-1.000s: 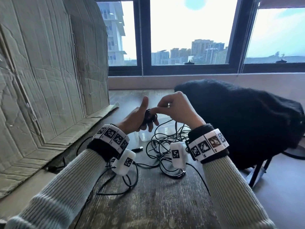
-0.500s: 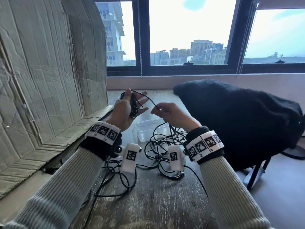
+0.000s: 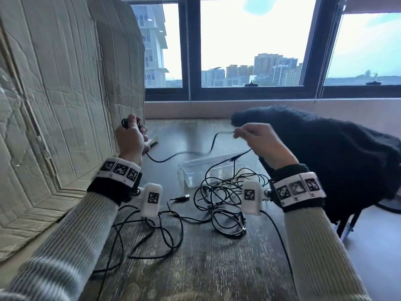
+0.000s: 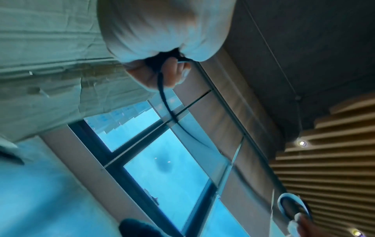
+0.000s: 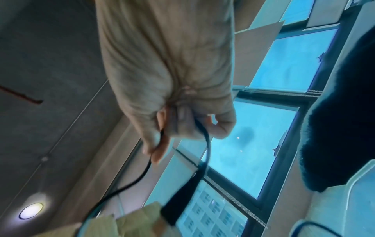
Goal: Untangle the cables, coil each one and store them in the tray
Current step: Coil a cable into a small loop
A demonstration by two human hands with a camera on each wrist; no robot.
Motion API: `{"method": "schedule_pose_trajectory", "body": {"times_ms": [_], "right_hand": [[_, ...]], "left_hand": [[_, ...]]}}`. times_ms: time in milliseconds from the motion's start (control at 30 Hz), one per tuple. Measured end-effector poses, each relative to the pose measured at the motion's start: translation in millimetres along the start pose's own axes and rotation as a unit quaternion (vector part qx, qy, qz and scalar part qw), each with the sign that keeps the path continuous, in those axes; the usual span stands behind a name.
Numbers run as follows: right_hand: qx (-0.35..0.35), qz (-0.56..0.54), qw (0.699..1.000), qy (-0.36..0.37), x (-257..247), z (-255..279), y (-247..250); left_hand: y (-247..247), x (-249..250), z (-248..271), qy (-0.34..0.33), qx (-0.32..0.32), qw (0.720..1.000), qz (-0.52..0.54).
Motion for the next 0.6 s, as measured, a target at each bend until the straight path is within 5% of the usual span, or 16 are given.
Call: {"method": "schedule_pose_trajectory", "body": {"times_ms": [67, 133, 367, 500, 600], "right_hand": [[0.091, -0.043, 0.995, -0.015, 7.2, -5.7, 15.0], [0.093, -0.002, 0.996, -0.004, 11.9, -8.0, 19.7], [-0.085, 0.200, 0.976, 0.009, 7.1, -1.6, -19.6], [-0.237, 0.120, 0.964, 0.007, -22.6, 20.4, -58.0], [-0.318, 0.040, 0.947, -0.020, -35.3, 34.8, -77.6]], "left_hand": [[6.5, -5.3, -4.4, -0.005, 0.008, 1.000, -0.023], [7.7, -9.5, -3.3, -0.004, 0.011, 0.999, -0.042], [-17.0, -8.1, 22.0, 0.000, -0.102, 0.995, -0.017], [-34.1, 1.5, 34.3, 0.047, -0.121, 0.990, 0.054], [-41.4, 9.5, 36.2, 0.021, -0.100, 0.993, 0.058]]}}
Point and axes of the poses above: each hand's wrist, its own z-axis away from the middle knuckle, its own y-axis out of the back of the hand, x = y × z, the point moved 1 cm from there along -z, towards the middle knuckle, and after that the axes turned 8 degrees about x, right-handed, at the moved point
